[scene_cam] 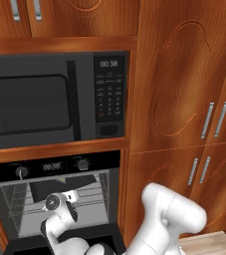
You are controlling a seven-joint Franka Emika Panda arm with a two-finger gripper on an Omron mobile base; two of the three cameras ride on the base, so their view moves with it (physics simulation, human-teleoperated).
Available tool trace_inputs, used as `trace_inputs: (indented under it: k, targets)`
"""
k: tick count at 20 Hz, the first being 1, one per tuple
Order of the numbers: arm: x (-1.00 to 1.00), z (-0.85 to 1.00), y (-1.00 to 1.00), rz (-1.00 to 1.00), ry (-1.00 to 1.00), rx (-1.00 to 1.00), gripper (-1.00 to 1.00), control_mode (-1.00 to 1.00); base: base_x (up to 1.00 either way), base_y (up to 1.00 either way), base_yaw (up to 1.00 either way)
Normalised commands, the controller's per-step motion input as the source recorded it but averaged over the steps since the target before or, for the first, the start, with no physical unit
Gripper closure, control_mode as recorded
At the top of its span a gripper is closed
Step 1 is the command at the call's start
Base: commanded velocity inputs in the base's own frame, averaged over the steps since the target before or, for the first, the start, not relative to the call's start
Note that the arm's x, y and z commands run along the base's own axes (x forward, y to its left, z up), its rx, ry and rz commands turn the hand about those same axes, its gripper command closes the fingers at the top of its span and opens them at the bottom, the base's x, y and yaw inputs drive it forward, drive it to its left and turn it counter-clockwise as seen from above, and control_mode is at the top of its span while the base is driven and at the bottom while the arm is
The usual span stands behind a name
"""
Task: Take the baked cake out of the oven and place it on the plate for cooling. Then close the oven door.
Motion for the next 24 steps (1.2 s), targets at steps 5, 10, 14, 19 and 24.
trace_inputs:
  k: [5, 10, 14, 19, 24]
  targets:
    - [-0.65, -0.80, 0.10, 0.00, 0.06, -0.07, -1.00, -1.00, 0.00, 0.00, 0.00]
    - [-0.67, -0.78, 0.07, 0.00, 0.11, -0.06, -1.00, -1.00, 0.00, 0.00, 0.00]
    - [-0.67, -0.78, 0.05, 0.00, 0.13, -0.04, -1.00, -1.00, 0.00, 0.00, 0.00]
    - [-0.67, -0.78, 0.04, 0.00, 0.13, -0.02, -1.00, -1.00, 0.00, 0.00, 0.00]
    - [-0.68, -0.80, 0.03, 0.00, 0.12, -0.02, -1.00, -1.00, 0.00, 0.00, 0.00]
